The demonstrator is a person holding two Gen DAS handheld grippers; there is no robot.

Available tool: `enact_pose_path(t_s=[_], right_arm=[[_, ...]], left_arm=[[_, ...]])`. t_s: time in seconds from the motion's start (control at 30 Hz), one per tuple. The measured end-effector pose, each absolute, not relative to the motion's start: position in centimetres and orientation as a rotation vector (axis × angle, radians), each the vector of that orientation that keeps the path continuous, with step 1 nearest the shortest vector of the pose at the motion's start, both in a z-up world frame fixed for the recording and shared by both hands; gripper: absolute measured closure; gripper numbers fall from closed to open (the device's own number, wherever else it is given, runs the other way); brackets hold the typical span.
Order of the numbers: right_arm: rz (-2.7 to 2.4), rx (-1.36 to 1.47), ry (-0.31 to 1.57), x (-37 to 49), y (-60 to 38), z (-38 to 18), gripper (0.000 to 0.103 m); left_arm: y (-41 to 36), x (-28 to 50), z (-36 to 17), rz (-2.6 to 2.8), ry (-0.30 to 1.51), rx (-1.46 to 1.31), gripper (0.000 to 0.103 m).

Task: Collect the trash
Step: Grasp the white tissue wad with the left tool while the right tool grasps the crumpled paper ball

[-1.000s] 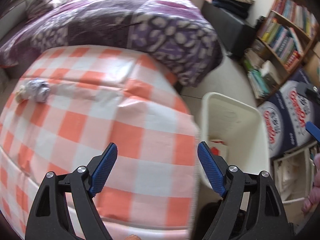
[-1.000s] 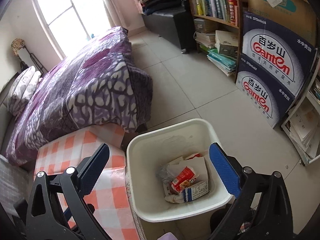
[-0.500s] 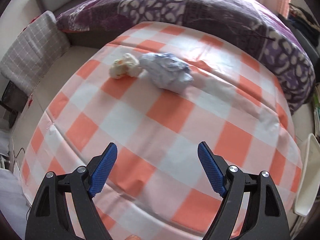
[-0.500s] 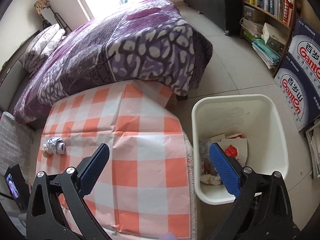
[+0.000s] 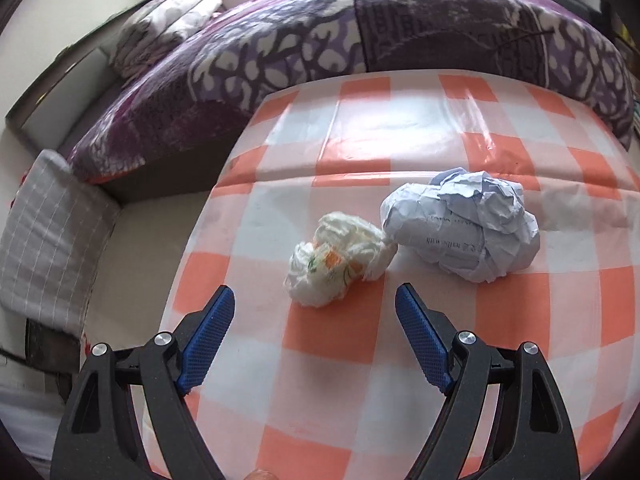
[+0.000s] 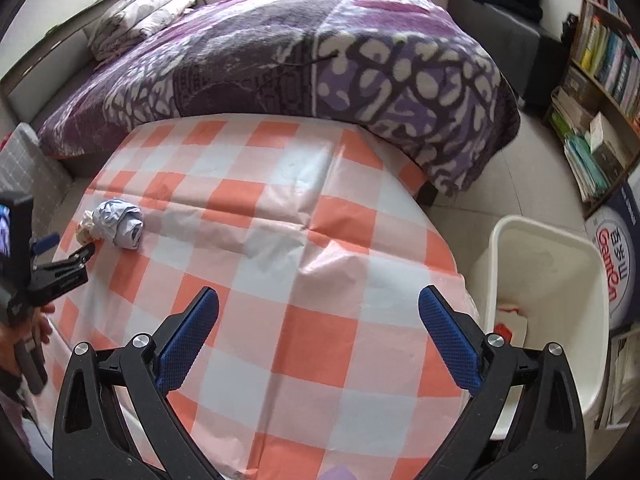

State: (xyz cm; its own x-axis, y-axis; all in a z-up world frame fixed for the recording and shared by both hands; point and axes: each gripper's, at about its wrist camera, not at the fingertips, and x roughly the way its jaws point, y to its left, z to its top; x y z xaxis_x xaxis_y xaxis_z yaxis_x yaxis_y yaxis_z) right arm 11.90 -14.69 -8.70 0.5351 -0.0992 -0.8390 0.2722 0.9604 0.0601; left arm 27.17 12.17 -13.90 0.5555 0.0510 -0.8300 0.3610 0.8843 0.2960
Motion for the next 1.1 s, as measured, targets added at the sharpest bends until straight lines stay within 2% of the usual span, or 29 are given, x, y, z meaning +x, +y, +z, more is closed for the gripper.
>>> enact_pose_path(t_s=[0.17, 0.23, 0.27, 0.5, 0.93, 0.97, 1.0, 1.03, 1.07, 1.1], right_arm=[[-0.039, 0.107, 0.935, 13.2, -12.0, -9.0, 0.007], [0.017, 0.051, 0.934, 13.8, -10.6, -9.3, 0.007], [0.048, 0.026, 0.936, 14.3, -9.9, -9.4, 0.007], [0.228, -0.089, 0.891, 19.2, -3.2, -9.5, 0.007], [0.277, -0.184, 0.927, 25.2, 5.0, -13.1, 0.008], [0.277, -0.188, 0.928, 25.3, 5.1, -13.5, 0.01], [0.278, -0.19, 0.932, 25.5, 5.3, -13.8, 0.019], [0.275, -0.197, 0.941, 25.6, 5.5, -14.1, 0.037], [0.277, -0.2, 0.955, 25.8, 5.6, -14.4, 0.05], [0.274, -0.196, 0.952, 25.8, 5.6, -14.4, 0.051]], left_arm=[[11.6, 28.6, -15.3, -0.363, 0.977, 0.51, 0.022], [12.6, 29.0, -15.3, -0.413, 1.002, 0.427, 0.037], [13.1, 29.1, -15.3, -0.428, 1.006, 0.387, 0.054], [17.9, 26.8, -15.5, -0.367, 1.001, 0.196, 0.059], [25.2, 22.3, -14.5, -0.236, 0.971, 0.003, 0.06], [25.6, 22.1, -14.4, -0.227, 0.968, -0.007, 0.06], [25.9, 22.0, -14.4, -0.218, 0.964, -0.017, 0.06], [26.2, 21.9, -14.3, -0.207, 0.961, -0.031, 0.06], [26.5, 21.7, -14.3, -0.198, 0.959, -0.046, 0.06], [26.8, 21.6, -14.2, -0.188, 0.958, -0.057, 0.06]])
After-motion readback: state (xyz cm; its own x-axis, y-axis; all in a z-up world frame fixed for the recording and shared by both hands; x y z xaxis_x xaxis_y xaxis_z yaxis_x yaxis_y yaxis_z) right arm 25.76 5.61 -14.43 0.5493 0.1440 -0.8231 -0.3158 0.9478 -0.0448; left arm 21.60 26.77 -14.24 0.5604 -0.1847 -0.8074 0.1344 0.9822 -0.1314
